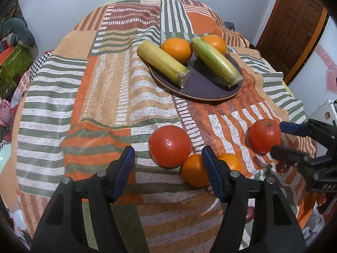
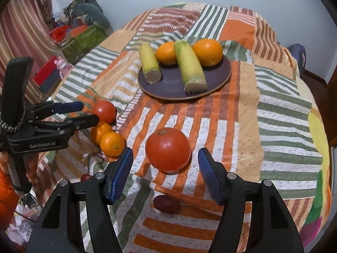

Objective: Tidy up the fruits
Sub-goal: 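Grasp a red tomato with the left gripper while the right gripper grasps another tomato, then place both red tomatoes on the purple plate beside the cylinders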

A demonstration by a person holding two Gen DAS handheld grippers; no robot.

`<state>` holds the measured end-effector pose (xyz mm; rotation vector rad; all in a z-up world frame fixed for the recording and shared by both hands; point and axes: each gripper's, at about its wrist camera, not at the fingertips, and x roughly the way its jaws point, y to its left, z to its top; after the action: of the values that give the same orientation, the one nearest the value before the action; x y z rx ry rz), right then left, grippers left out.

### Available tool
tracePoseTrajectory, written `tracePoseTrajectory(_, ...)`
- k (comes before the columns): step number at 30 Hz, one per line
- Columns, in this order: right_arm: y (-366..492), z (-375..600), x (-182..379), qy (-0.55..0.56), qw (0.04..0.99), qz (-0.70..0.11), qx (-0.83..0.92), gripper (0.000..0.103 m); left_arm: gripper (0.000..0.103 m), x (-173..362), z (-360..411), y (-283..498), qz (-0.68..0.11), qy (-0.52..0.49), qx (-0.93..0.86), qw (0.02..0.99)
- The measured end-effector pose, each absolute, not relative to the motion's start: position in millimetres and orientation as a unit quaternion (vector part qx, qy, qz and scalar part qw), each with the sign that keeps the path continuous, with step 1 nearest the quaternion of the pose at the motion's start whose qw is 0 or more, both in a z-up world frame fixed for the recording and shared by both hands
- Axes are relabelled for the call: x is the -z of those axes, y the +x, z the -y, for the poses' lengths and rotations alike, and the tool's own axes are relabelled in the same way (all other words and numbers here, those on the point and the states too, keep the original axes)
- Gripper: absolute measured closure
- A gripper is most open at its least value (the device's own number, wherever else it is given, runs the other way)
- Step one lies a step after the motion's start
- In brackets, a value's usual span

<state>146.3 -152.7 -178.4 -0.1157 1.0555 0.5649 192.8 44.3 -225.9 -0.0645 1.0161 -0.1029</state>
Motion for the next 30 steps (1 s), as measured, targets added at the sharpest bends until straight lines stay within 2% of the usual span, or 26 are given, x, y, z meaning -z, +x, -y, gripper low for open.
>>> tracePoseTrajectory(6,149.8,147.2,189.3,-0.067,0.820,-0.504,-0.264,0.042,0.038,231.8,-39.4,201.5,-0.488,-0.032,0.054,0.871)
tracePoseTrajectory(13,151.0,146.5,192.9,-0.070,0.818,-0.506,-0.266,0.055,0.044,237.9,-42.9,206.4,-0.491,-0.056,0.055,0.867)
tracePoseTrajectory(18,151.0,149.2,191.1,-0.064,0.816,-0.506,-0.271,0.056,0.055,238.6,-46.6,207.8,-0.489,-0.059,0.045,0.869)
tracePoseTrajectory(30,152.4,157.0,170.2,-0.056,0.836,-0.478,-0.264,0.057,0.056,219.3,-43.1,204.8,-0.477,-0.065,0.063,0.874)
